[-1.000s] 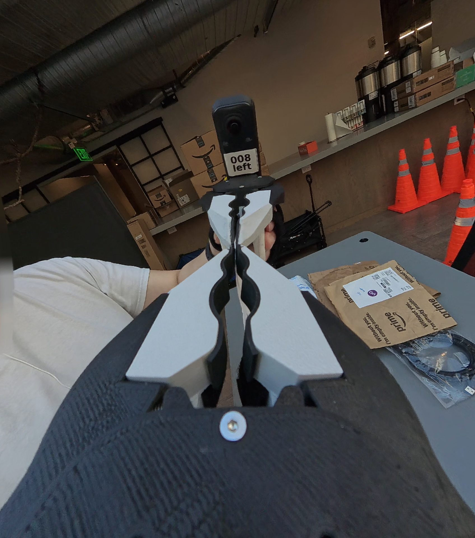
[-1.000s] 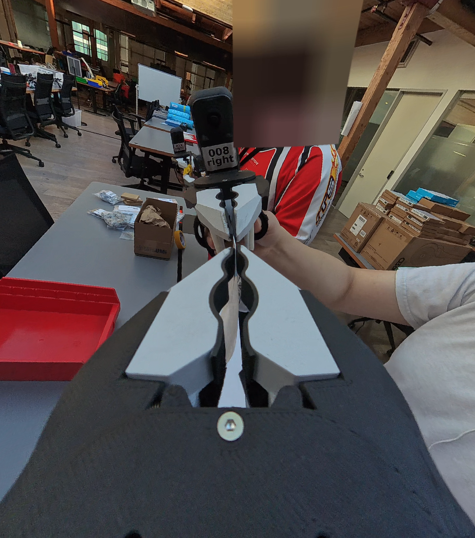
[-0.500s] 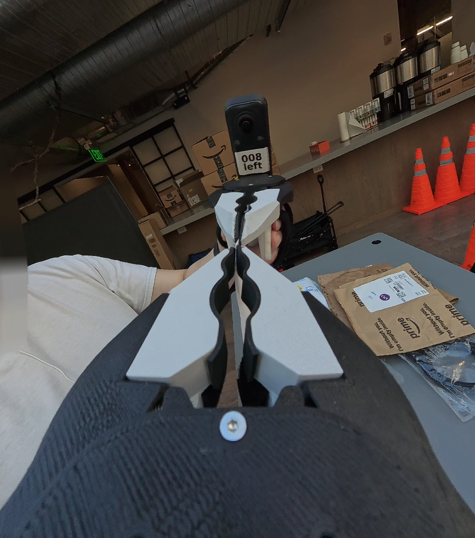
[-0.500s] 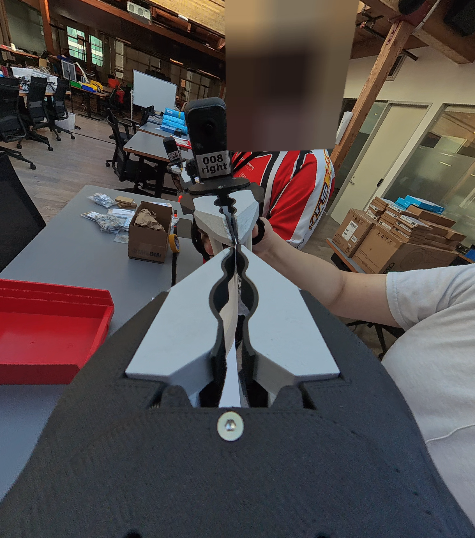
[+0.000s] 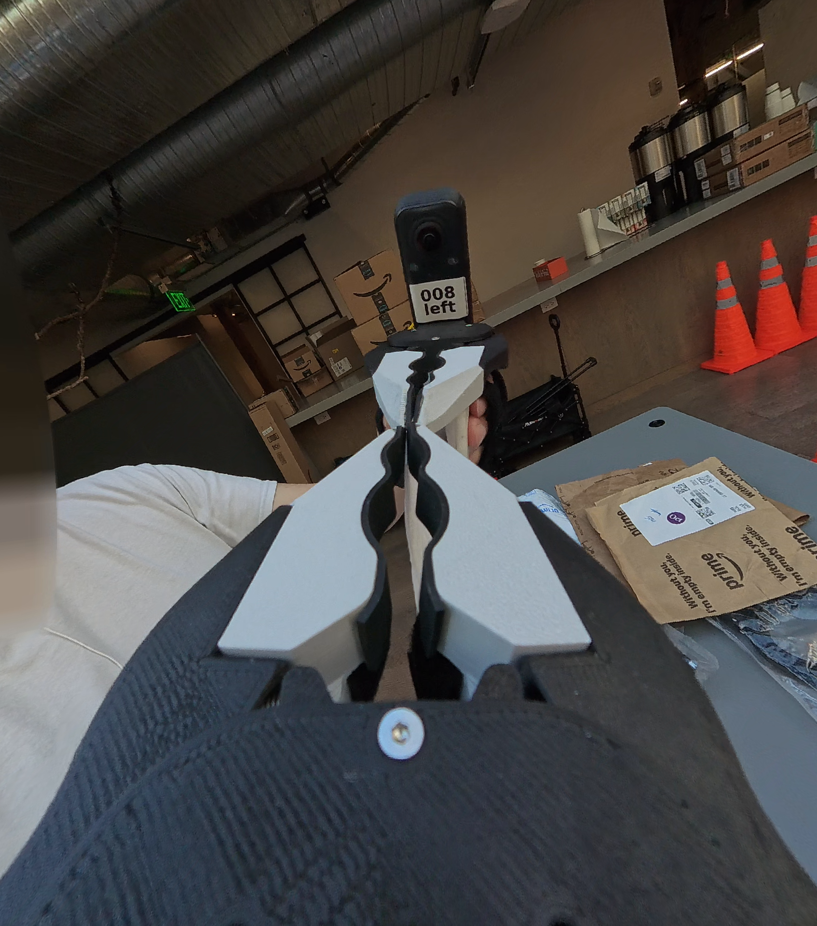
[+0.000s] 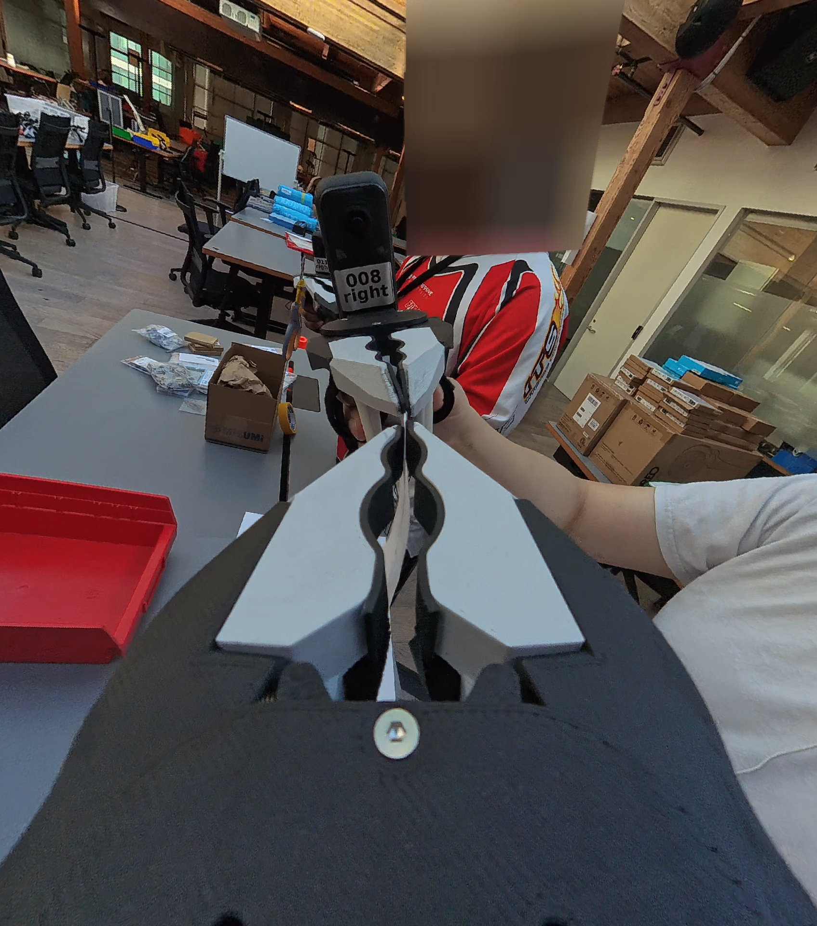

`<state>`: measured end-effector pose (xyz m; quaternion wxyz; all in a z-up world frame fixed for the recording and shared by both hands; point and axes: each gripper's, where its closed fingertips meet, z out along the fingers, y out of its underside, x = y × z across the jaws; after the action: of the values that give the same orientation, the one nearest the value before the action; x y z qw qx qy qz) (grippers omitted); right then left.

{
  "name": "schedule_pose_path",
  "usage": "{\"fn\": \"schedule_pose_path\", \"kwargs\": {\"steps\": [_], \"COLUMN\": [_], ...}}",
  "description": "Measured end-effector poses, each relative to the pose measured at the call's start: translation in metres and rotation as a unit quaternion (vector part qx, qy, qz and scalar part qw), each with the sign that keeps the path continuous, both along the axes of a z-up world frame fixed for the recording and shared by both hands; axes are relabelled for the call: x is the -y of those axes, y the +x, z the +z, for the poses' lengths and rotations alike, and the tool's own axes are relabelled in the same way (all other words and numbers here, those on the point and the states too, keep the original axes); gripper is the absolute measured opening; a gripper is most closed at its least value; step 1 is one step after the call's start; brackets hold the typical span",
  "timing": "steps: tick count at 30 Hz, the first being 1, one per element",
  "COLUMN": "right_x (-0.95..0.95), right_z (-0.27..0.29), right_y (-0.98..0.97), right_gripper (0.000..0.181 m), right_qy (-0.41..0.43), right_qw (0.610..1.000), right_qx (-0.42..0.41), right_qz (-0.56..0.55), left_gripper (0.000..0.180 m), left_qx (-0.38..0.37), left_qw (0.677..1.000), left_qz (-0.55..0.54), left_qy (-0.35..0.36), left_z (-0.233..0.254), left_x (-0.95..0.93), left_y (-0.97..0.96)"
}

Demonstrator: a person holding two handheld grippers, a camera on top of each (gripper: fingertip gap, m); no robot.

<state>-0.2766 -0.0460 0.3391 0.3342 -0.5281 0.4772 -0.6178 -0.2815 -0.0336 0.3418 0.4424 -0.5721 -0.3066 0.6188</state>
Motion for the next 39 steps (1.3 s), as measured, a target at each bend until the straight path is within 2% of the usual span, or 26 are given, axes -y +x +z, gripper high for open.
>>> {"fn": "schedule_pose_path", "kwargs": {"steps": [3, 4, 5, 9, 16, 17, 18, 20, 21, 24, 27, 28, 29, 30, 31, 33, 34, 36, 38, 39], "right_x": [0.0, 0.0, 0.0, 0.002, -0.001, -0.003, -0.004, -0.005, -0.005, -0.008, -0.006, -0.007, -0.009, -0.011, -0.009, -0.008, -0.009, -0.01, -0.01, -0.011], "right_z": [0.003, 0.005, 0.005, 0.0, -0.002, -0.003, -0.004, -0.005, -0.005, -0.003, -0.003, -0.003, -0.004, -0.006, -0.008, -0.008, -0.009, -0.011, -0.012, -0.014], "right_y": [0.0, -0.001, -0.001, -0.002, -0.014, -0.012, -0.01, -0.009, -0.009, -0.01, -0.008, -0.007, -0.005, -0.003, -0.002, 0.0, 0.0, 0.001, 0.002, 0.002], "right_gripper": [0.0, 0.0, 0.0, 0.0, 0.016, 0.015, 0.0, 0.0, 0.0, 0.0, 0.0, 0.007, 0.025, 0.019, 0.0, 0.0, 0.0, 0.0, 0.0, 0.006], "right_qy": [-0.003, -0.007, -0.005, 0.008, -0.004, -0.004, 0.003, 0.014, 0.008, 0.007, 0.002, -0.005, -0.009, -0.008, 0.0, 0.002, 0.002, 0.005, -0.007, -0.019], "right_qw": [1.0, 1.0, 1.0, 1.0, 1.0, 1.0, 1.0, 1.0, 1.0, 1.0, 1.0, 1.0, 1.0, 1.0, 1.0, 1.0, 1.0, 1.0, 1.0, 1.0], "right_qx": [0.002, 0.006, 0.004, -0.005, 0.003, 0.003, 0.003, 0.003, 0.002, 0.011, 0.012, 0.012, 0.008, 0.004, 0.004, 0.006, 0.002, 0.003, 0.007, 0.005], "right_qz": [-0.002, -0.001, 0.001, 0.004, -0.007, 0.0, 0.003, 0.004, -0.002, 0.008, -0.002, -0.003, 0.0, 0.003, -0.004, -0.006, -0.002, 0.004, -0.001, -0.001], "left_gripper": [0.002, 0.016, 0.0, 0.0, 0.0, 0.0, 0.0, 0.0, 0.007, 0.0, 0.0, 0.0, 0.0, 0.0, 0.0, 0.002, 0.02, 0.0, 0.0, 0.0], "left_qx": [-0.011, -0.015, -0.018, 0.004, -0.004, -0.005, -0.008, -0.021, -0.021, 0.01, 0.003, 0.005, 0.003, 0.002, 0.004, -0.009, -0.016, -0.027, -0.024, -0.033], "left_qw": [1.0, 1.0, 1.0, 1.0, 1.0, 1.0, 1.0, 0.999, 0.999, 1.0, 1.0, 1.0, 1.0, 1.0, 1.0, 1.0, 1.0, 0.999, 0.999, 0.998], "left_qz": [0.004, -0.004, -0.002, 0.002, -0.005, 0.002, 0.007, 0.019, 0.018, 0.001, 0.018, 0.008, 0.007, 0.012, 0.013, 0.014, 0.003, 0.003, -0.005, -0.001], "left_qy": [0.011, 0.003, 0.003, -0.001, -0.007, -0.009, -0.012, -0.019, -0.022, -0.014, -0.012, -0.019, -0.018, -0.02, -0.023, -0.014, -0.015, -0.021, -0.041, -0.044], "left_z": [0.004, 0.005, 0.005, 0.0, 0.001, 0.001, 0.001, 0.002, 0.0, -0.013, -0.012, -0.014, -0.014, -0.015, -0.016, -0.013, -0.011, -0.01, -0.013, -0.013], "left_x": [0.001, -0.003, -0.003, 0.001, 0.0, 0.001, 0.002, 0.003, 0.002, -0.003, 0.003, 0.0, 0.0, 0.001, 0.001, 0.002, -0.001, -0.003, -0.009, -0.01], "left_y": [0.0, 0.001, 0.002, 0.001, 0.006, 0.004, 0.003, 0.002, 0.003, 0.007, 0.007, 0.007, 0.007, 0.006, 0.006, 0.007, 0.008, 0.011, 0.014, 0.014]}}
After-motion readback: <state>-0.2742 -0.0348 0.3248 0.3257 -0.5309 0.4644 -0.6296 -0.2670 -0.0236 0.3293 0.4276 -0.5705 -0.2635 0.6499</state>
